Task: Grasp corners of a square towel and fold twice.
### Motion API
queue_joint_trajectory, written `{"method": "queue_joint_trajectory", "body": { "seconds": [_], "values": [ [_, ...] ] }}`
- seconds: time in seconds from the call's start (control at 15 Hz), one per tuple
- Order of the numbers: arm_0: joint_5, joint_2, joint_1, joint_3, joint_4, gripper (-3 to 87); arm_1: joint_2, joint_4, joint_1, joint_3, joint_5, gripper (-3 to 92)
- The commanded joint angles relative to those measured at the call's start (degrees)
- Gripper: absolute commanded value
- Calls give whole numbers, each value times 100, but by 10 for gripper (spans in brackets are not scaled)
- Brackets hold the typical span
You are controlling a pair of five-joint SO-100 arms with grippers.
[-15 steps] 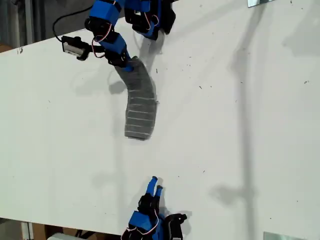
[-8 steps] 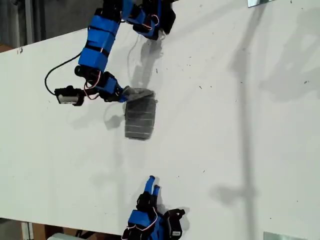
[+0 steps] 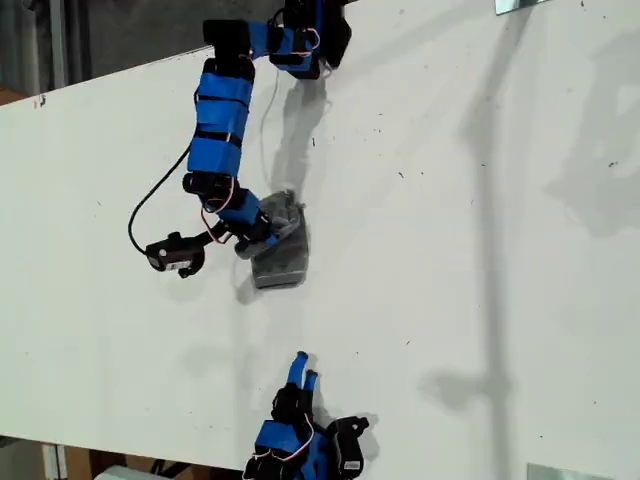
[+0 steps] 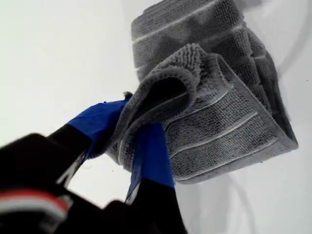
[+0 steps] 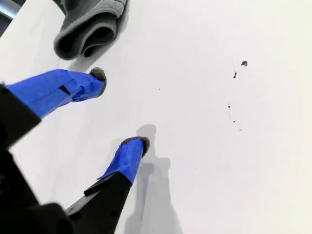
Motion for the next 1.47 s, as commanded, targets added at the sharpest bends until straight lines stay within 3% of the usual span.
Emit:
{"method": "queue_joint_trajectory", "body": {
  "seconds": [0.0, 0.07, 0.13, 0.33, 0.47, 0.73, 0.8, 0.87, 0.93, 1.07, 1.27, 1.4],
  "values": [
    [18, 35, -88, 26, -97, 230, -35, -246, -105, -483, -105, 54],
    [0, 26, -88, 26, -97, 230, -44, -396, -158, -466, -185, 267],
    [-18, 18, -88, 44, -105, 230, 44, -545, -141, -563, -193, 319],
    [-44, 9, -70, 53, -105, 230, 1450, -501, 536, -940, -158, 341],
    [-35, 9, -79, 53, -105, 229, 3463, -431, 976, 26, 18, 335],
    [-70, 9, -70, 53, -105, 229, 7884, -2048, -53, 6794, 1644, 356],
    [-35, 26, -123, 53, -114, 228, 9334, -2074, -308, 8218, 2074, 383],
    [88, 114, -149, 70, -141, 228, 10881, -1424, -466, 9123, 2522, 402],
    [35, 114, -97, 88, -176, 228, 11786, -694, -721, 9571, 2944, 393],
    [176, 123, 167, 132, -246, 228, 11777, -360, -1134, 9738, 3498, 172],
    [738, 123, 650, 132, -246, 222, 11769, 888, -1213, 10020, 5572, 129],
    [3006, 123, 650, 149, -290, 213, 11769, 905, -1450, 9976, 5713, 131]
  ]
}}
